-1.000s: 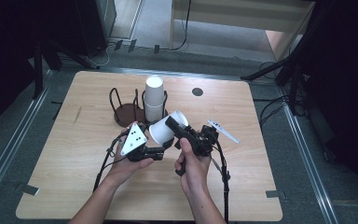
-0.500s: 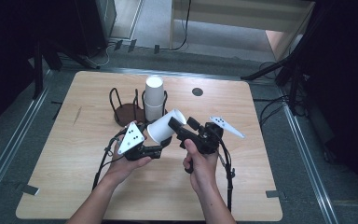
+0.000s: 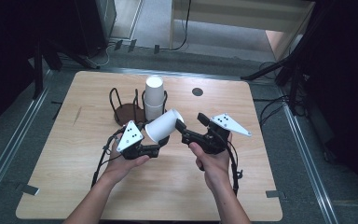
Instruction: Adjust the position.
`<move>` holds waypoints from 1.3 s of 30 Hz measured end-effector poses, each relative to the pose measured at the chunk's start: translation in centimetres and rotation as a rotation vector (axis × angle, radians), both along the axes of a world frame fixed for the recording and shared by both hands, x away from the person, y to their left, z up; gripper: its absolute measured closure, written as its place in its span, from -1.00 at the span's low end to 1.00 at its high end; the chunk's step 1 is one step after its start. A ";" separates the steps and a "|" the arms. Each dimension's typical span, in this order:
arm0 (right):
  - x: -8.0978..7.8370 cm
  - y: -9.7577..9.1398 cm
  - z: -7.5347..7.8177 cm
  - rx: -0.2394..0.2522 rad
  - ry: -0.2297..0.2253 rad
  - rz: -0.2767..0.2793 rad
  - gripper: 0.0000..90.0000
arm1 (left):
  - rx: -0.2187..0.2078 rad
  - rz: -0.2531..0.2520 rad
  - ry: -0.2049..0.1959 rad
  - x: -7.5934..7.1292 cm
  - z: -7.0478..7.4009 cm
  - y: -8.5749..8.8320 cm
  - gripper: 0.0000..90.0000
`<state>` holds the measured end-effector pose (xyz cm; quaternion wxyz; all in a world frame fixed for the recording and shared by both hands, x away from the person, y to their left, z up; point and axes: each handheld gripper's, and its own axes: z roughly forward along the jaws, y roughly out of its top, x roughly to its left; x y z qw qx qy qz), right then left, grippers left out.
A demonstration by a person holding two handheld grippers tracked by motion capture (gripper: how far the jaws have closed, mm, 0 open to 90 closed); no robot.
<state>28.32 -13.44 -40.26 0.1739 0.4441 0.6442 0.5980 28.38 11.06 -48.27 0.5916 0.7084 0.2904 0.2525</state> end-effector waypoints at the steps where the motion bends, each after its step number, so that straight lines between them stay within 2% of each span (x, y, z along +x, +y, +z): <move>1: 0.0 -0.2 0.1 -0.018 -0.006 -0.001 -0.70 | 0.006 0.002 0.001 0.0 0.0 0.0 -0.43; 4: 0.1 -0.6 0.3 -0.075 -0.019 -0.009 -0.69 | 0.018 0.002 0.007 0.1 0.1 0.2 -0.43; 16: 0.7 -2.2 1.5 -0.317 -0.090 0.030 -0.61 | 0.050 0.009 0.025 0.2 0.1 0.5 -0.43; 20: 1.1 -2.2 1.7 -0.423 -0.106 0.086 -0.58 | 0.058 0.008 0.027 0.2 0.1 0.4 -0.43; 27: 1.2 -2.0 1.9 -0.629 -0.178 0.142 -0.55 | 0.073 0.008 0.029 0.1 0.0 0.4 -0.43; 31: 0.9 -1.6 1.7 -0.729 -0.230 0.176 -0.53 | 0.074 0.006 0.027 0.1 0.0 0.4 -0.42; 33: 0.8 -1.5 1.6 -0.761 -0.244 0.197 -0.50 | 0.082 0.005 0.026 0.0 0.0 0.4 -0.42; 39: 0.6 -0.5 0.9 -0.913 -0.300 0.304 -0.46 | 0.118 0.003 0.025 -0.1 -0.1 0.1 -0.43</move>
